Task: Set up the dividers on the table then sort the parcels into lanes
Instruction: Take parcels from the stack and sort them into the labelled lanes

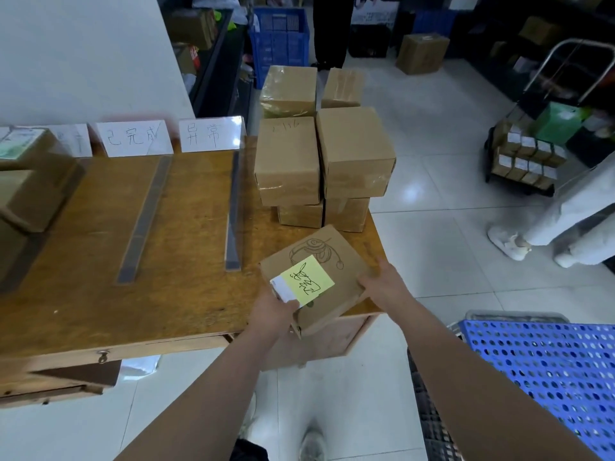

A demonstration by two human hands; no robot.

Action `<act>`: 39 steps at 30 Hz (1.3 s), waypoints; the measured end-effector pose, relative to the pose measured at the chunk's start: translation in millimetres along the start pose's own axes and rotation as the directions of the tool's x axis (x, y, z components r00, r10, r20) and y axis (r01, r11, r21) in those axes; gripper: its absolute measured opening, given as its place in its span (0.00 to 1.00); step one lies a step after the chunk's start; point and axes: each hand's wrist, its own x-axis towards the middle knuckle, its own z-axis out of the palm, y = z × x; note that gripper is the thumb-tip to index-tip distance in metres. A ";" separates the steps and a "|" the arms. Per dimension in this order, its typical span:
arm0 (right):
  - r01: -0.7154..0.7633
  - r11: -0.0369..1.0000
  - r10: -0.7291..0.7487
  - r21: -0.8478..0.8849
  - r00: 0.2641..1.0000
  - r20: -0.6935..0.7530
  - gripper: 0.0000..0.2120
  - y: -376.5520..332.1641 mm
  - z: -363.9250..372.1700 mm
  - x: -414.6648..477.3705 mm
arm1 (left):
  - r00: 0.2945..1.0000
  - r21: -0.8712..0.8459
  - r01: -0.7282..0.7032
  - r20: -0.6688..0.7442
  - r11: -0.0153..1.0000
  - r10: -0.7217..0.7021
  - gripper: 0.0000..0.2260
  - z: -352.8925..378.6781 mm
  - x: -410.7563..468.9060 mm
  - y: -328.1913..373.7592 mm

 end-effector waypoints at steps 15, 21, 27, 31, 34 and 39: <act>0.067 0.998 -0.068 0.013 0.987 0.146 0.46 10.0 3.9 10.2 | 0.988 -0.084 0.109 -0.098 0.990 -0.117 0.30 7.0 1.4 -9.9; 0.146 0.977 -0.129 -0.153 0.985 0.115 0.47 1.3 3.6 26.2 | 0.999 -0.031 0.043 0.026 0.999 -0.042 0.16 6.9 0.4 -9.4; 0.074 0.995 -0.072 -0.068 0.997 0.030 0.28 10.5 -2.6 25.7 | 0.997 -0.045 -0.015 -0.072 0.999 0.012 0.17 0.8 3.0 -5.7; 0.018 0.998 -0.021 0.052 0.998 0.062 0.23 29.1 -0.9 11.1 | 0.990 -0.125 0.052 0.135 0.991 -0.035 0.24 24.2 -20.9 -14.3; -0.024 0.991 0.017 0.134 0.998 0.054 0.25 35.2 -4.7 -0.8 | 0.989 -0.202 -0.025 0.137 0.979 0.053 0.27 27.2 -30.8 -10.2; 0.086 0.966 -0.087 0.243 0.996 -0.010 0.25 10.0 -10.6 -23.1 | 0.961 -0.219 -0.268 0.001 0.938 0.275 0.31 8.7 -42.5 12.7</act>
